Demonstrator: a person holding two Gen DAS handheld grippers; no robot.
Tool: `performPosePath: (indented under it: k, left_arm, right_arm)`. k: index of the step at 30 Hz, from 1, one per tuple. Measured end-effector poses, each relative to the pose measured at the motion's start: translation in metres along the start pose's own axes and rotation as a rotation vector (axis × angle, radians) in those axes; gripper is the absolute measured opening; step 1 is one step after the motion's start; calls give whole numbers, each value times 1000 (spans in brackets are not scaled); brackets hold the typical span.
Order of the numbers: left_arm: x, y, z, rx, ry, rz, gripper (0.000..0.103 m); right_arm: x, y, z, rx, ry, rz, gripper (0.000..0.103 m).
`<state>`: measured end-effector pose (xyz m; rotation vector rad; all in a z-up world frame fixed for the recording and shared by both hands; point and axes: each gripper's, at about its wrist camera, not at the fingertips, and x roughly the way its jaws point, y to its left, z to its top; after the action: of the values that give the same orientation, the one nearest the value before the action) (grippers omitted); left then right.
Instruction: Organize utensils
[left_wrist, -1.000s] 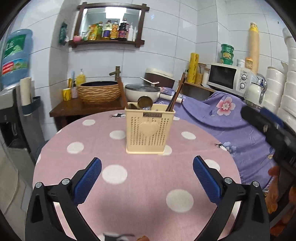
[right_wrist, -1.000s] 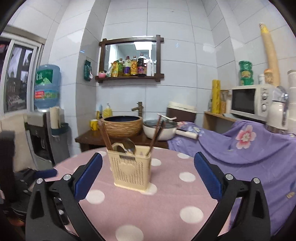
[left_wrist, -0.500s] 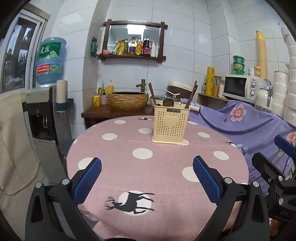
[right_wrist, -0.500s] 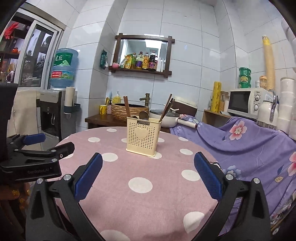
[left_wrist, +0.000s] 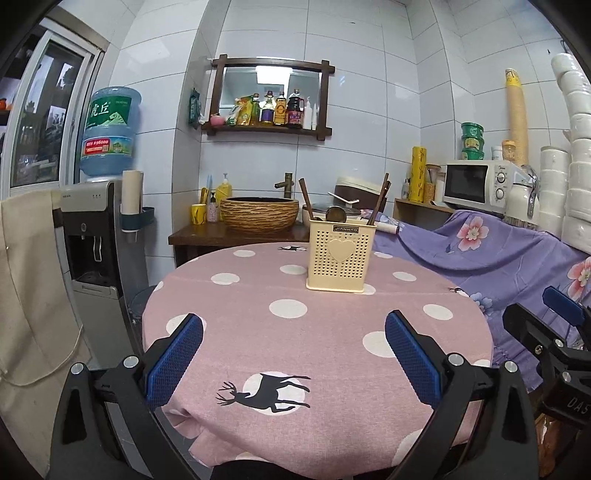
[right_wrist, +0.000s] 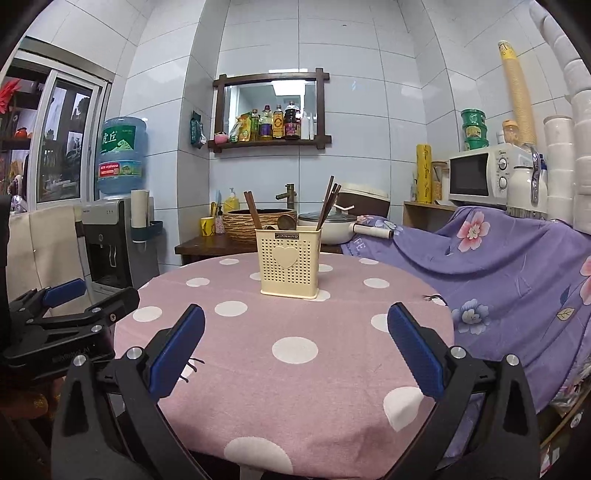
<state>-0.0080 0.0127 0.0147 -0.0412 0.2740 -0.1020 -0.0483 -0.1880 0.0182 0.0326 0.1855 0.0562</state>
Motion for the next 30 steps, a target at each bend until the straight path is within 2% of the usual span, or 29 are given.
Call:
performPosePath:
  k: [16,30]
  left_arm:
    - [2,4,-5,-20,16,23,97]
    - [1,7,-7,-34,22,25,97]
  right_arm:
    - [15,-13,-5,56,64,-1,97]
    - [15,-11,-7,58,69,-4,97]
